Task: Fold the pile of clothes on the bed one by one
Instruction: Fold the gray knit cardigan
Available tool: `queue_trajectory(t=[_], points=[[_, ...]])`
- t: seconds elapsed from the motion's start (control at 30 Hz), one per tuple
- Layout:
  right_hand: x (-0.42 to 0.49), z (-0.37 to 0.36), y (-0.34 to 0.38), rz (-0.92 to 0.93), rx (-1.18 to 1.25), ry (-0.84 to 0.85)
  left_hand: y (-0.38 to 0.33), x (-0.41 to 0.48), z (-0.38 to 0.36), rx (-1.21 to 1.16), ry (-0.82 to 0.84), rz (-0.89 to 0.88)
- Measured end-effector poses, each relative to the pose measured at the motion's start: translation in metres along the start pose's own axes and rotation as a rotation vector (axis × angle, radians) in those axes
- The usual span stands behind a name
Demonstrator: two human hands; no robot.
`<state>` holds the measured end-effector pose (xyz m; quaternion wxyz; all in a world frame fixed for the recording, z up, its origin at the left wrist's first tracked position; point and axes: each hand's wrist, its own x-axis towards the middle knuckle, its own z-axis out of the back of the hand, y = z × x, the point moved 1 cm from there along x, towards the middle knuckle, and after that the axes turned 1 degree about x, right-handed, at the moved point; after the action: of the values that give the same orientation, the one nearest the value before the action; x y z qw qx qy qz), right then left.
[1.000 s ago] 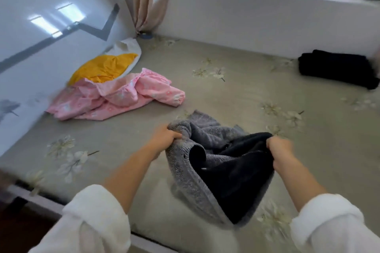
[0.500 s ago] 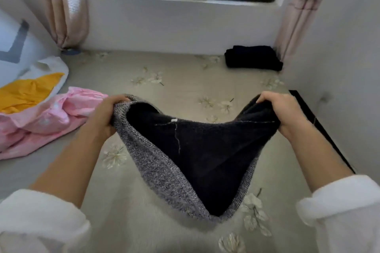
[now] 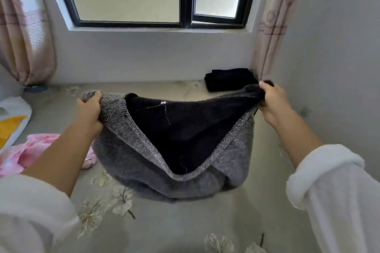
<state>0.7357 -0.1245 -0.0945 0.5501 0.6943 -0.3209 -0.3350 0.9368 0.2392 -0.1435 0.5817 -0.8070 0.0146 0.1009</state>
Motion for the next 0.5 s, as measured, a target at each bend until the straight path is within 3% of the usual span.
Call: queue_trajectory(t=[0.17, 0.3, 0.4, 0.5], points=[[0.015, -0.001, 0.030, 0.194, 0.171, -0.053, -0.010, 0.006, -0.016, -0.068, 0.020, -0.153], [0.010, 0.028, -0.001, 0.212, 0.056, -0.104, 0.017, -0.024, 0.005, -0.061, 0.015, -0.155], [-0.003, 0.057, -0.046, 0.148, -0.012, -0.142, 0.064, -0.049, 0.042, 0.001, -0.029, -0.085], [-0.015, 0.099, -0.111, -0.051, -0.117, -0.115, 0.141, -0.086, 0.089, 0.131, -0.127, 0.070]])
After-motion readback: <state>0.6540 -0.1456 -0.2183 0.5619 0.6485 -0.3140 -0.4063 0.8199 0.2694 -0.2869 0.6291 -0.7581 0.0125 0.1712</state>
